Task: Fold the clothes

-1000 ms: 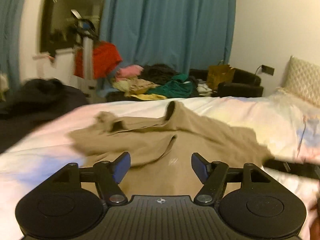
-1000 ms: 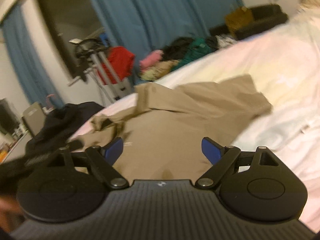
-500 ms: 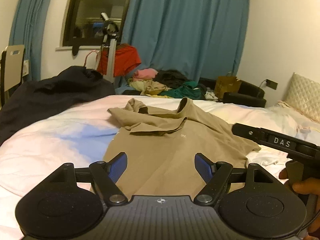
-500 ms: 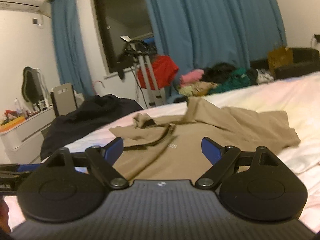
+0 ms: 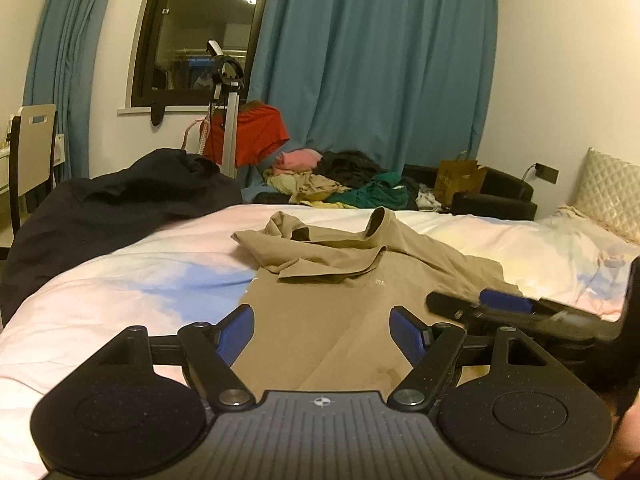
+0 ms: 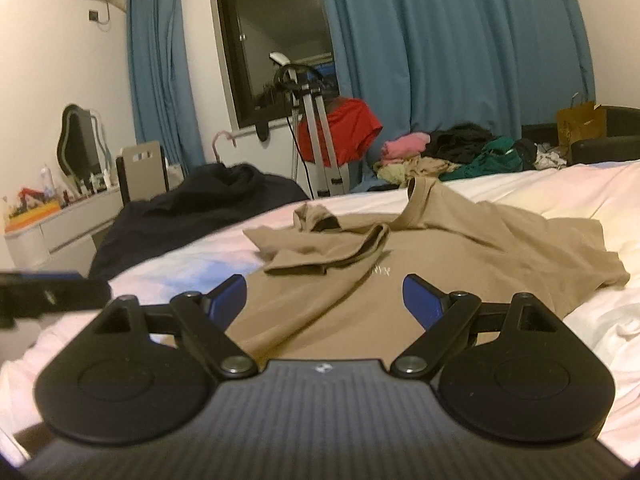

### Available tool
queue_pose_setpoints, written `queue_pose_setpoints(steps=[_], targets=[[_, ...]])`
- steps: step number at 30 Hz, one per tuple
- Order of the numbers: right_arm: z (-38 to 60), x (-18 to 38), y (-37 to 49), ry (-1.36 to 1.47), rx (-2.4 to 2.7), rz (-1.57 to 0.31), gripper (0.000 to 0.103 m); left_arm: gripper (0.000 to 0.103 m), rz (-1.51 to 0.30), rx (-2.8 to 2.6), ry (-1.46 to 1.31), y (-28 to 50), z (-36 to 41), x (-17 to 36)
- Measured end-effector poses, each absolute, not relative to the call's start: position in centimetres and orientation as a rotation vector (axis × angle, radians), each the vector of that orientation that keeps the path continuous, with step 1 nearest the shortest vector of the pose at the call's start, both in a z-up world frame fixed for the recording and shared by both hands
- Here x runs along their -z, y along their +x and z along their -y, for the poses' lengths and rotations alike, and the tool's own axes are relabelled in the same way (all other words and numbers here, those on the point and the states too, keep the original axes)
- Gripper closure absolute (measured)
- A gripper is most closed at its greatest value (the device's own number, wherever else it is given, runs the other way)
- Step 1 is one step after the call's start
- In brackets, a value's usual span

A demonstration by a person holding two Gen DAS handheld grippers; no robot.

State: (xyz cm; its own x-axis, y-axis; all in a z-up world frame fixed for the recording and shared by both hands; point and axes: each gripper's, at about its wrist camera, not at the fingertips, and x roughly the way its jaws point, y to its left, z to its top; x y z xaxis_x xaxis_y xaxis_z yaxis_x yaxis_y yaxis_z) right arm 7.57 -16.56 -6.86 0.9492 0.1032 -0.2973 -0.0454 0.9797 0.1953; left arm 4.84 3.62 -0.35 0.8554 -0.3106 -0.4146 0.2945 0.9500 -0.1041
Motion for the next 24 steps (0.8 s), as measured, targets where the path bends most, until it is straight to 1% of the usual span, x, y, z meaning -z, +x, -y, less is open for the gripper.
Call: queue_pose_setpoints(steps=[12,18,22,24], targets=[[16.5,7.6,8.3,0.195,-0.063,-0.333,0.016,0.026,-0.446,0.320,-0.026,5.0,-3.5,0.5],[17.0,7.0,8.1,0.220,-0.076,-0.320,0.016,0.026,-0.440,0.291,-0.032,5.3,-3.8,0.2],[16.9,5.9,9.8,0.203,-0.129,-0.322,0.016,0.026,-0.447,0.264,-0.062,6.0,-5.1,0.1],[16.2,5.4,11.7,0.161,-0.157,-0.331,0.019,0.026,-0.457,0.253,-0.088,6.5,-5.9,0.2]])
